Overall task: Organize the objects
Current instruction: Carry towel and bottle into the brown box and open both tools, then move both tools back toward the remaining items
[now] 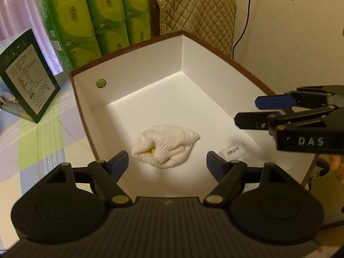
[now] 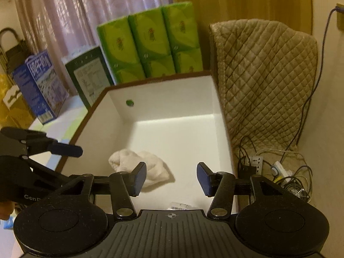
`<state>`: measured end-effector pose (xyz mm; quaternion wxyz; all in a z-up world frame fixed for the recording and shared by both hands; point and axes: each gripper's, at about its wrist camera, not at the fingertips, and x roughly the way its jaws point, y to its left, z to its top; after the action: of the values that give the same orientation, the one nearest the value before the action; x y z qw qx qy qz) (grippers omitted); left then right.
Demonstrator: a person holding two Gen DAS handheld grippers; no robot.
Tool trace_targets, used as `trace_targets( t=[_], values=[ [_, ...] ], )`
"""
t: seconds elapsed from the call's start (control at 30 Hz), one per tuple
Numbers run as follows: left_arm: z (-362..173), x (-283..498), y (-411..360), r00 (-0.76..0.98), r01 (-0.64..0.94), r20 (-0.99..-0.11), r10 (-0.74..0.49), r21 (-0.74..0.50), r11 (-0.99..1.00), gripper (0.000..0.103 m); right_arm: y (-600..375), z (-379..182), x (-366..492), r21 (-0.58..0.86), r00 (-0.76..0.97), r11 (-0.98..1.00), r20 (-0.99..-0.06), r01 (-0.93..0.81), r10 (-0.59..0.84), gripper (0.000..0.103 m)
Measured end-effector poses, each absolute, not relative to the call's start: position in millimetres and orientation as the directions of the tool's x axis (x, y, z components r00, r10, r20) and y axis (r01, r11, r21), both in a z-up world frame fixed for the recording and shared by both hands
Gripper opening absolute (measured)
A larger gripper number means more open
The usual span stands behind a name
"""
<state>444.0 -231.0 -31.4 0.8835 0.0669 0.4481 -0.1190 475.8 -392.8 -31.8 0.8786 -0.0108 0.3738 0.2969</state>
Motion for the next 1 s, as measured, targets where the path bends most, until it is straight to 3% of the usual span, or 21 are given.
trace_targets(
  t=[0.33,1.0],
  values=[
    [4.4,405.2,-196.1,0.623,0.204,-0.767,-0.155,-0.032,0.978,0.079,-416.1,-8.4,441.6,0.251,0.586,0.837,-0.618,-0.486,0.525,0.055],
    [21.2,278.2,-95.1,0.632,-0.056,-0.775,-0.001,-0.046,0.997,0.080,-400.6,8.7,327.8,0.315,0.504,0.761,-0.598,-0.567,0.623,0.055]
  ],
)
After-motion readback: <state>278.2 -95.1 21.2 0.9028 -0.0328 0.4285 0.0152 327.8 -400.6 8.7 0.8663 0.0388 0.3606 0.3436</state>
